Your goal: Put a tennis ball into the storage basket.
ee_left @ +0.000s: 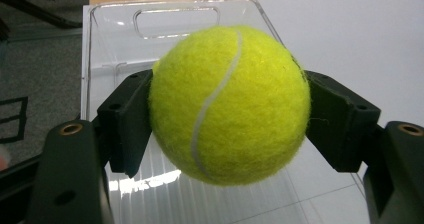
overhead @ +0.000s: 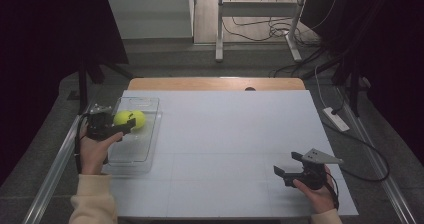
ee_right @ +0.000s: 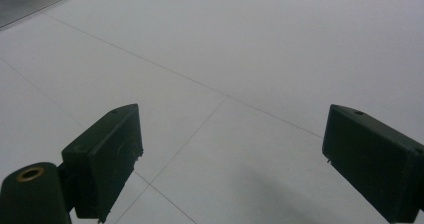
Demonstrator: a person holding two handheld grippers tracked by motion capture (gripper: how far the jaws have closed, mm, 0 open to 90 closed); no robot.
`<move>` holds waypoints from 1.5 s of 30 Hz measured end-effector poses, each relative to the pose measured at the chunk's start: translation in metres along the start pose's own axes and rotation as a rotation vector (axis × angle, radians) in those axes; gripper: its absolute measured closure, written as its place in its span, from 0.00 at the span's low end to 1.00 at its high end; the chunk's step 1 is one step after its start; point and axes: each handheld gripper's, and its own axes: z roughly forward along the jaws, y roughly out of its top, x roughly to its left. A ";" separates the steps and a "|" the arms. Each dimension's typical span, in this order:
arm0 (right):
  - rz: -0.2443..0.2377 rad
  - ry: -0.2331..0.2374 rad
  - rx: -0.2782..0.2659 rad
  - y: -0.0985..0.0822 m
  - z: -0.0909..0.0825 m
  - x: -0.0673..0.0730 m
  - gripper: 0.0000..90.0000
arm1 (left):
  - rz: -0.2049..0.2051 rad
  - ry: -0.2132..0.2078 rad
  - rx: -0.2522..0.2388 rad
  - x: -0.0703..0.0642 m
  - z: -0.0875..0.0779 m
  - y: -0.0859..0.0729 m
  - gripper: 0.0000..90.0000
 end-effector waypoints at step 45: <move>-0.003 -0.002 0.003 -0.001 0.001 0.000 0.10 | 0.019 0.097 0.139 0.007 0.016 -0.007 0.24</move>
